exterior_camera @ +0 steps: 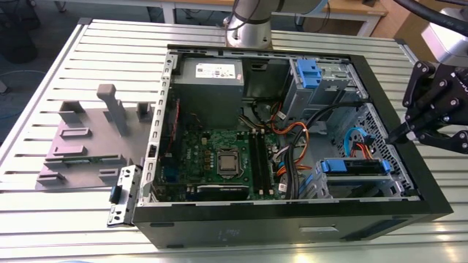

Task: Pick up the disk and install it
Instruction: 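Insert the disk into the insertion slot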

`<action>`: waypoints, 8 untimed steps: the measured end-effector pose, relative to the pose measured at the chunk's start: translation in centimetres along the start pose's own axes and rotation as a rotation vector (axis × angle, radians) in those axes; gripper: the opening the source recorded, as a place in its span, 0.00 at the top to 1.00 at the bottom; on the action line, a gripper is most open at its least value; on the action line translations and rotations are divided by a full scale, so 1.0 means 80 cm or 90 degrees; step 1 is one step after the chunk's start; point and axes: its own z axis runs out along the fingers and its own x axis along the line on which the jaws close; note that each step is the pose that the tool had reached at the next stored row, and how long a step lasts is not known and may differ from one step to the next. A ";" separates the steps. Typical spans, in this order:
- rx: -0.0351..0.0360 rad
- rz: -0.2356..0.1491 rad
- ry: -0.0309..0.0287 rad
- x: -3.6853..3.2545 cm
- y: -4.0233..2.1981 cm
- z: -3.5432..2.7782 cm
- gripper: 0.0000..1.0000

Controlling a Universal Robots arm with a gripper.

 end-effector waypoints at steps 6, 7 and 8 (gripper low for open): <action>0.0000 0.000 -0.0001 -0.0005 0.0002 -0.0053 0.89; 0.0000 0.000 -0.0002 -0.0005 0.0002 -0.0053 0.89; 0.0000 0.000 -0.0004 -0.0005 0.0002 -0.0054 0.89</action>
